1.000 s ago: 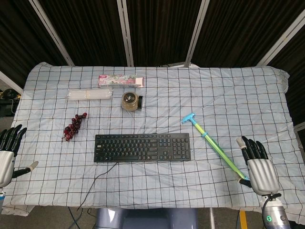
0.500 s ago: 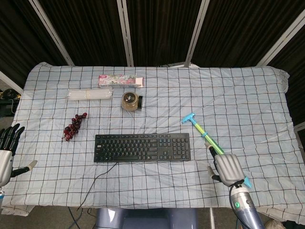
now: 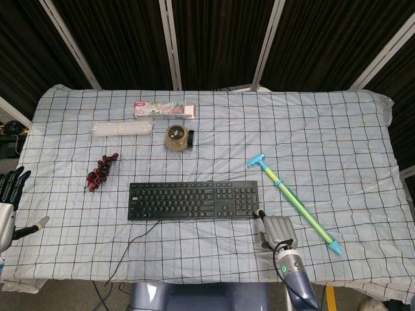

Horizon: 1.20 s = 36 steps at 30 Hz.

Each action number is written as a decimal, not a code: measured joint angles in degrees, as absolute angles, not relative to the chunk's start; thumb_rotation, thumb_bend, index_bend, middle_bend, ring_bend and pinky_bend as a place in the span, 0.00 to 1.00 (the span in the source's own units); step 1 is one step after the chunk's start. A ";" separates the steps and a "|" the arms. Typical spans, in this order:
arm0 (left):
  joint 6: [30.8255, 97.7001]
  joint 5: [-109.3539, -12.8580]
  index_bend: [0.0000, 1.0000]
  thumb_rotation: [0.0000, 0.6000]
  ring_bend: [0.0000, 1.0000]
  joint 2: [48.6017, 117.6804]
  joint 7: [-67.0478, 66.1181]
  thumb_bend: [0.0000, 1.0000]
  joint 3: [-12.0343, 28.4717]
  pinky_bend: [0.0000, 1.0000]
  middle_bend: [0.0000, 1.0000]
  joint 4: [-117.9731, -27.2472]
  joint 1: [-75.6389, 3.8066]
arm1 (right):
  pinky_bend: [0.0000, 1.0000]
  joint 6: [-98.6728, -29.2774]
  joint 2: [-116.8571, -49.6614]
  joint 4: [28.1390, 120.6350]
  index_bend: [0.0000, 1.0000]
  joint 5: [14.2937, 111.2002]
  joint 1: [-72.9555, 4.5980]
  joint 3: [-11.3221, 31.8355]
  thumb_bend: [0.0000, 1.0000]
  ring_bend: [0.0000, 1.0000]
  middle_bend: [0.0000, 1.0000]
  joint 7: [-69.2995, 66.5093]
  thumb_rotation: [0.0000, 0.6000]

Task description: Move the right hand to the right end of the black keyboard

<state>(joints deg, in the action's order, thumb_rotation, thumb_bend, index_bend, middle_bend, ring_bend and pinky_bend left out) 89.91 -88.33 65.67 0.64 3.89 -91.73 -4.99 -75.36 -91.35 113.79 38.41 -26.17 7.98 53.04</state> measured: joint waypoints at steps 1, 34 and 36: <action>89.88 -88.32 0.00 1.00 0.00 65.68 0.60 0.08 3.88 0.00 0.00 -91.72 -5.00 | 0.81 -75.46 -91.59 113.41 0.18 38.22 -26.33 8.04 0.52 0.91 0.92 52.93 1.00; 89.62 -88.42 0.00 1.00 0.00 65.86 -0.16 0.08 3.65 0.00 0.00 -91.94 -5.03 | 0.81 -77.17 -94.90 109.57 0.18 36.23 -28.24 6.31 0.53 0.91 0.92 48.17 1.00; 89.60 -88.43 0.00 1.00 0.00 65.85 -0.20 0.08 3.65 0.00 0.00 -91.93 -5.05 | 0.81 -77.32 -95.00 109.60 0.18 36.16 -28.35 6.19 0.53 0.91 0.92 48.12 1.00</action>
